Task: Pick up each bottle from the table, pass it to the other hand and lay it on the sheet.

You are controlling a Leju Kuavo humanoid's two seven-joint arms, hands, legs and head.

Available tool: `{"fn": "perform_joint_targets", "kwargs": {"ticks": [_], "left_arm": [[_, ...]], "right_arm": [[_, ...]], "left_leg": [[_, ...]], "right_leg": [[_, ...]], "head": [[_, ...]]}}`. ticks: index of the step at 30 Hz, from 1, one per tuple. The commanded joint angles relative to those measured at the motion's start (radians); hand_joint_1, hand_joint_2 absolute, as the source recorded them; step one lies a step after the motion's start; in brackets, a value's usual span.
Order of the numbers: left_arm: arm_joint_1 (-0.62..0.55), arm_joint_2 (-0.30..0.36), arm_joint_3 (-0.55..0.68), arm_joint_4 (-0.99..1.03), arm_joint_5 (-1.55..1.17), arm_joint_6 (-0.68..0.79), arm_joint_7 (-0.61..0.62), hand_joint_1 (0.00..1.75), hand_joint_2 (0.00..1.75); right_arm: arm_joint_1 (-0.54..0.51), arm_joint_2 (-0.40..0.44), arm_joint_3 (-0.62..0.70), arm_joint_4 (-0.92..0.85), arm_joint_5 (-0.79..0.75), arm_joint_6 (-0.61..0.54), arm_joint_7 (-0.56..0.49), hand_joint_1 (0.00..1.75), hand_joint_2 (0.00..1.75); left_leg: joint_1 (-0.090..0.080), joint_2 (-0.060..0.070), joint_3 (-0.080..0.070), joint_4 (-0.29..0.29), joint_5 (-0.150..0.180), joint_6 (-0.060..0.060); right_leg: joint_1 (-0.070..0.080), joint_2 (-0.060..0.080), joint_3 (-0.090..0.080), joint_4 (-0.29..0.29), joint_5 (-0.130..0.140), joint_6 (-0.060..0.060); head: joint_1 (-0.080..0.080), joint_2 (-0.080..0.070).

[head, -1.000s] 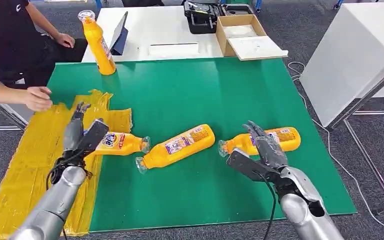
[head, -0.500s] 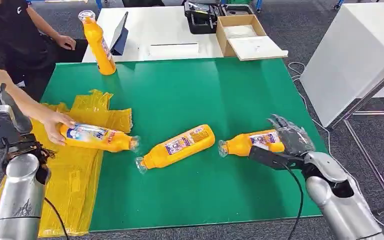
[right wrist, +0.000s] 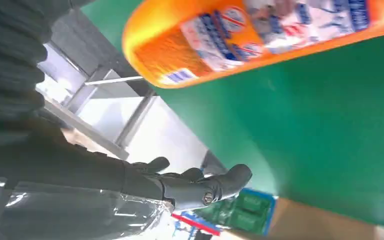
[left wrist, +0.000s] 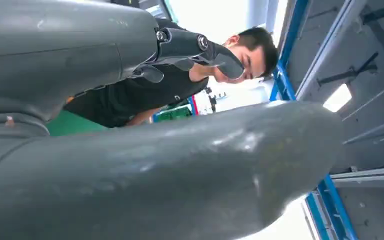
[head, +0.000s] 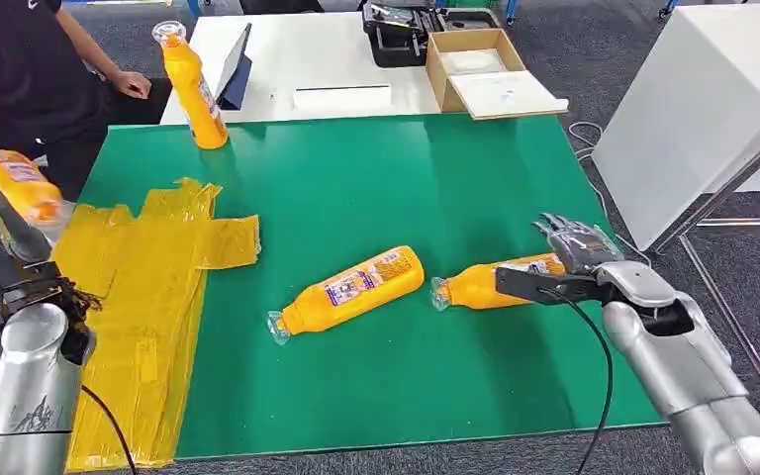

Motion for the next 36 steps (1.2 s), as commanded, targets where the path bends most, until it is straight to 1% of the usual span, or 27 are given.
{"fn": "perform_joint_targets", "kwargs": {"ticks": [1, 3, 4, 6, 8, 12, 14, 15, 16, 17, 21, 22, 23, 24, 26, 27, 28, 30, 31, 36], "left_arm": [[0.006, 0.031, -0.006, 0.019, 0.008, 0.006, -0.004, 0.00, 0.00], [0.005, 0.030, -0.007, 0.018, 0.008, 0.006, -0.003, 0.00, 0.00], [0.005, 0.030, -0.007, 0.018, 0.008, 0.006, -0.003, 0.00, 0.00], [0.004, 0.030, -0.007, 0.019, 0.008, 0.006, -0.004, 0.00, 0.00], [0.009, 0.032, 0.000, 0.019, 0.013, 0.012, -0.007, 0.00, 0.00], [0.011, 0.034, 0.002, 0.019, 0.013, 0.013, -0.008, 0.00, 0.00], [0.015, 0.035, 0.007, 0.020, 0.014, 0.015, -0.011, 0.00, 0.00], [0.023, 0.045, 0.030, 0.037, 0.040, 0.013, -0.030, 0.00, 0.00], [0.018, 0.046, 0.036, 0.044, 0.051, 0.013, -0.038, 0.00, 0.00], [0.013, 0.046, 0.040, 0.048, 0.057, 0.014, -0.043, 0.00, 0.00], [0.002, 0.063, 0.036, 0.083, 0.083, 0.019, -0.058, 0.00, 0.00], [0.000, 0.064, 0.035, 0.091, 0.088, 0.021, -0.064, 0.00, 0.00], [-0.002, 0.067, 0.032, 0.101, 0.095, 0.022, -0.072, 0.00, 0.00], [-0.002, 0.072, 0.029, 0.108, 0.105, 0.024, -0.078, 0.00, 0.00], [-0.001, 0.079, 0.031, 0.121, 0.123, 0.030, -0.092, 0.00, 0.00], [-0.001, 0.081, 0.032, 0.124, 0.131, 0.030, -0.095, 0.00, 0.00], [-0.001, 0.085, 0.033, 0.133, 0.143, 0.029, -0.103, 0.00, 0.00], [-0.006, 0.089, 0.030, 0.146, 0.157, 0.026, -0.113, 0.00, 0.00], [-0.008, 0.088, 0.030, 0.151, 0.162, 0.027, -0.117, 0.00, 0.00], [0.009, 0.091, 0.035, 0.141, 0.181, 0.034, -0.131, 0.00, 0.00]], "right_arm": [[-0.163, 0.077, 0.121, 0.238, 0.002, 0.012, -0.016, 0.00, 1.75], [-0.161, 0.075, 0.121, 0.238, 0.002, 0.011, -0.017, 0.00, 1.75], [-0.161, 0.075, 0.121, 0.238, 0.002, 0.011, -0.017, 0.00, 1.75], [-0.163, 0.073, 0.127, 0.238, 0.001, 0.015, -0.023, 0.00, 1.75], [-0.199, 0.081, 0.163, 0.277, -0.003, 0.033, -0.044, 0.00, 1.75], [-0.205, 0.083, 0.168, 0.284, -0.006, 0.037, -0.048, 0.00, 1.75], [-0.228, 0.089, 0.186, 0.311, -0.015, 0.053, -0.063, 0.00, 1.75], [-0.346, 0.103, 0.309, 0.444, -0.005, 0.073, -0.132, 0.00, 1.75], [-0.376, 0.105, 0.345, 0.486, -0.005, 0.083, -0.157, 0.00, 1.75], [-0.391, 0.108, 0.369, 0.509, -0.009, 0.083, -0.172, 0.00, 1.75], [-0.420, 0.111, 0.434, 0.554, -0.043, 0.122, -0.220, 0.00, 1.75], [-0.424, 0.106, 0.445, 0.557, -0.051, 0.139, -0.234, 0.00, 1.75], [-0.428, 0.098, 0.463, 0.554, -0.060, 0.146, -0.250, 0.00, 1.75], [-0.433, 0.088, 0.480, 0.552, -0.069, 0.157, -0.262, 0.00, 1.75], [-0.433, 0.061, 0.510, 0.542, -0.075, 0.169, -0.273, 0.00, 1.75], [-0.430, 0.051, 0.517, 0.541, -0.076, 0.171, -0.275, 0.00, 1.75], [-0.421, 0.035, 0.531, 0.544, -0.072, 0.166, -0.272, 0.00, 1.75], [-0.399, 0.017, 0.535, 0.563, -0.080, 0.153, -0.271, 0.00, 1.75], [-0.379, 0.011, 0.533, 0.574, -0.081, 0.135, -0.268, 0.00, 1.75], [-0.267, -0.008, 0.492, 0.586, -0.074, 0.077, -0.236, 0.00, 1.75]], "left_leg": [[0.000, 0.003, 0.003, 0.000, -0.001, -0.004], [0.001, -0.001, 0.002, 0.000, -0.001, -0.004], [0.001, -0.001, 0.001, 0.000, 0.000, -0.002], [0.001, 0.001, 0.003, 0.001, -0.002, -0.005], [0.000, 0.001, 0.001, 0.000, -0.001, -0.003], [0.000, 0.001, 0.001, 0.000, -0.001, -0.004], [0.000, 0.001, 0.002, 0.001, -0.001, -0.005], [0.000, 0.001, 0.000, 0.000, 0.000, -0.003], [0.000, 0.002, 0.000, 0.000, 0.000, -0.003], [-0.001, 0.005, 0.000, 0.001, -0.001, -0.005], [0.000, -0.001, 0.000, 0.000, 0.001, -0.002], [0.000, 0.001, 0.002, 0.001, -0.001, -0.005], [0.000, 0.000, 0.001, 0.000, 0.000, -0.002], [0.000, 0.000, 0.002, 0.000, 0.000, -0.003], [0.000, -0.001, 0.000, 0.000, 0.001, -0.002], [0.000, -0.001, 0.003, 0.001, -0.001, -0.005], [0.000, -0.002, 0.001, 0.001, 0.000, -0.003], [0.000, -0.003, 0.002, 0.001, 0.000, -0.005], [0.000, -0.005, 0.002, 0.000, 0.001, -0.003], [0.001, -0.006, 0.004, -0.002, 0.001, -0.004]], "right_leg": [[0.000, 0.001, 0.002, 0.000, 0.000, -0.002], [0.001, -0.001, 0.002, 0.000, 0.000, -0.001], [0.001, -0.001, 0.001, 0.000, 0.000, -0.001], [0.000, -0.001, 0.003, 0.000, -0.001, -0.001], [0.000, 0.000, 0.001, 0.000, 0.000, -0.001], [0.000, 0.000, 0.002, 0.000, 0.000, -0.001], [0.000, 0.000, 0.002, 0.001, -0.001, -0.001], [0.000, 0.000, 0.000, 0.001, 0.000, -0.001], [0.000, 0.001, 0.000, 0.001, 0.001, -0.001], [0.000, 0.003, -0.001, 0.002, 0.001, -0.001], [0.000, -0.001, 0.000, 0.000, 0.000, 0.000], [0.000, -0.001, 0.002, 0.001, 0.000, -0.001], [0.000, -0.001, 0.001, 0.001, 0.000, 0.000], [0.000, -0.001, 0.002, 0.001, 0.000, -0.001], [0.000, -0.002, 0.001, 0.001, 0.000, 0.000], [0.000, -0.003, 0.003, 0.002, -0.001, -0.001], [0.000, -0.003, 0.002, 0.001, -0.001, -0.001], [0.000, -0.005, 0.003, 0.001, -0.001, -0.001], [0.000, -0.006, 0.003, 0.000, -0.001, 0.000], [0.001, -0.007, 0.006, -0.003, 0.000, -0.001]], "head": [[0.000, 0.000], [0.000, 0.000], [0.000, 0.000], [-0.001, 0.000], [0.000, 0.000], [0.000, 0.000], [0.000, 0.000], [0.000, 0.000], [0.000, 0.000], [0.000, 0.000], [0.000, 0.000], [0.000, 0.000], [0.000, 0.000], [0.000, 0.000], [0.000, 0.000], [0.000, 0.000], [0.000, 0.000], [0.000, 0.000], [0.000, 0.000], [0.000, 0.000]]}}
